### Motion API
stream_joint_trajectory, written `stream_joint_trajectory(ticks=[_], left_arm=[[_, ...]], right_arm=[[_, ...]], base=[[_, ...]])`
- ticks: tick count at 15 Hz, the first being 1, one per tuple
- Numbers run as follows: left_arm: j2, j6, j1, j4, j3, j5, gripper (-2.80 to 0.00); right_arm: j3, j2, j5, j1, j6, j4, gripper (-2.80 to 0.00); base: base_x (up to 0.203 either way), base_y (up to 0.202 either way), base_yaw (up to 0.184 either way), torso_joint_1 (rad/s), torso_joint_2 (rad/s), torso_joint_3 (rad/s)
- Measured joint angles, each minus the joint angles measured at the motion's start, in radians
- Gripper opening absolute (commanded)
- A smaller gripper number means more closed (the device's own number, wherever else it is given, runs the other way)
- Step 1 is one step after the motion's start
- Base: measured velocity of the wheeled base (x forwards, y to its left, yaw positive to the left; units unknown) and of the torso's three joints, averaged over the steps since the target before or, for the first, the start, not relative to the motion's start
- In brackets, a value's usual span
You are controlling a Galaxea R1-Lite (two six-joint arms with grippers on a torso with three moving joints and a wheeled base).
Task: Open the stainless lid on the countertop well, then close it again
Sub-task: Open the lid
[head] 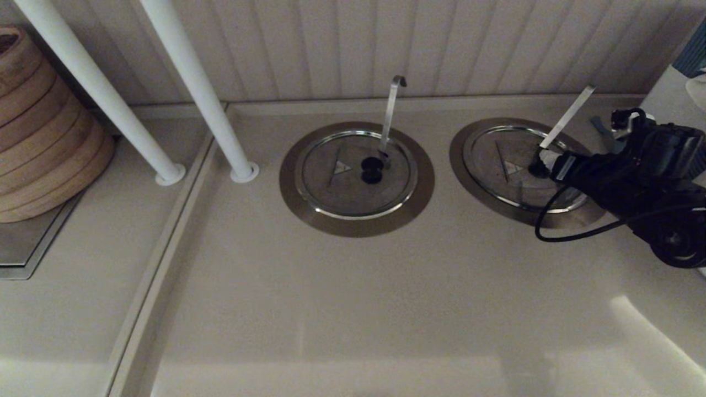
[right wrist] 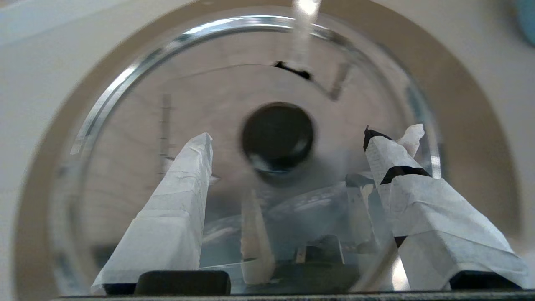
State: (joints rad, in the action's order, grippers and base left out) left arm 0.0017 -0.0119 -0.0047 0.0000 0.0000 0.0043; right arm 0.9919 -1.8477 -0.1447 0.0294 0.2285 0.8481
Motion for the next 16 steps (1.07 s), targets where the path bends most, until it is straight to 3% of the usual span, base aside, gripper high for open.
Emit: stream_joint_trajectory(ticks=[16], left_arm=[[0.0,0.0,0.0,0.0,0.0,0.0,-2.8]], right_arm=[[0.041,-0.103,-0.006,0.004,0.032,0.069,0.0]], base=[[0.0,0.0,0.0,0.0,0.0,0.0]])
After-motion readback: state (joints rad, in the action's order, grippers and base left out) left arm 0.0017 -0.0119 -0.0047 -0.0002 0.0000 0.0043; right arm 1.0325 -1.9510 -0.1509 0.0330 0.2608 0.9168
